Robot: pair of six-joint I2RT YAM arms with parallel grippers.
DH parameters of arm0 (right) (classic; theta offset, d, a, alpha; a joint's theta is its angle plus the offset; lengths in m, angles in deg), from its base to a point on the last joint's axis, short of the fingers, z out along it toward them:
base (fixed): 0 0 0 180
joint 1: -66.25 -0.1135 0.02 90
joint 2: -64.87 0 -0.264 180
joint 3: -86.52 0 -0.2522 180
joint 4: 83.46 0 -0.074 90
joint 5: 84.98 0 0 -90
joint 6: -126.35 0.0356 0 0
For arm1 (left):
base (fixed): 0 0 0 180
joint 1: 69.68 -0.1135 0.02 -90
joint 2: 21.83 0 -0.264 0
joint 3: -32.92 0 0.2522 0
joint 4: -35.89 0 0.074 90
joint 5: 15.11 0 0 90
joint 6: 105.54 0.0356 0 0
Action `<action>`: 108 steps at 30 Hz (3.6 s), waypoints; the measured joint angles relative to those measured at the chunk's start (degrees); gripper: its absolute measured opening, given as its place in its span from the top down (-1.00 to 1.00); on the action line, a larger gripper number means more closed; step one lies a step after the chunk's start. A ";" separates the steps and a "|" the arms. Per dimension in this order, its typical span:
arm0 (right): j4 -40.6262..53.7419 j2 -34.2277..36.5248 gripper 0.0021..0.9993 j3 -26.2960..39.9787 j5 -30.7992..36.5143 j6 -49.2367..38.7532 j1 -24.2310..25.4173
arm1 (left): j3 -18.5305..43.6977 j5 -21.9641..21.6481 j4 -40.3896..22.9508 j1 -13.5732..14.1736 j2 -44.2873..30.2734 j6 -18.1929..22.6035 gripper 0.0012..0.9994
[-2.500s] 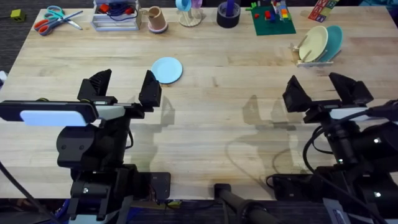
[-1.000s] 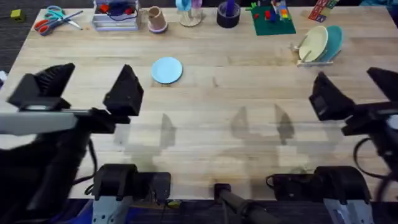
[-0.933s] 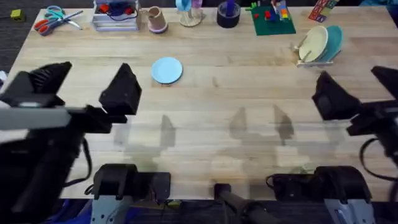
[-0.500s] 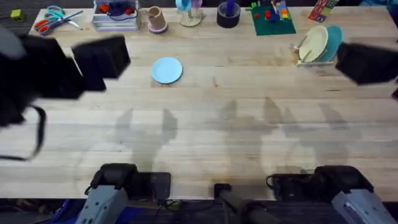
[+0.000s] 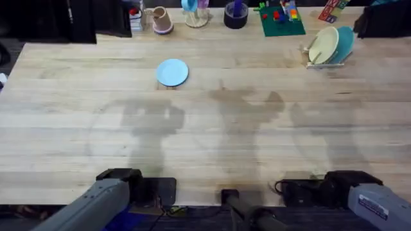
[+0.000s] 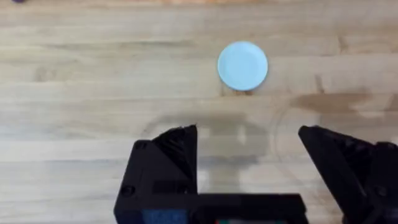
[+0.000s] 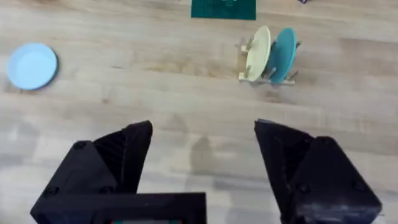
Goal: Pick up the plates from the table one by one and place each into a slot on the dish rack.
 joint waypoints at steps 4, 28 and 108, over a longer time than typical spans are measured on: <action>2.70 2.69 -0.99 3.07 0.00 -0.02 0.00 | 4.16 -0.03 -4.26 0.00 -5.05 0.00 -0.99; 3.40 3.80 -0.99 3.46 0.00 0.94 0.00 | 5.19 0.00 -4.58 0.00 -8.15 -0.11 0.92; 4.51 3.80 -0.99 3.46 0.00 0.94 0.00 | -8.99 45.31 18.80 -15.67 -52.59 18.92 0.92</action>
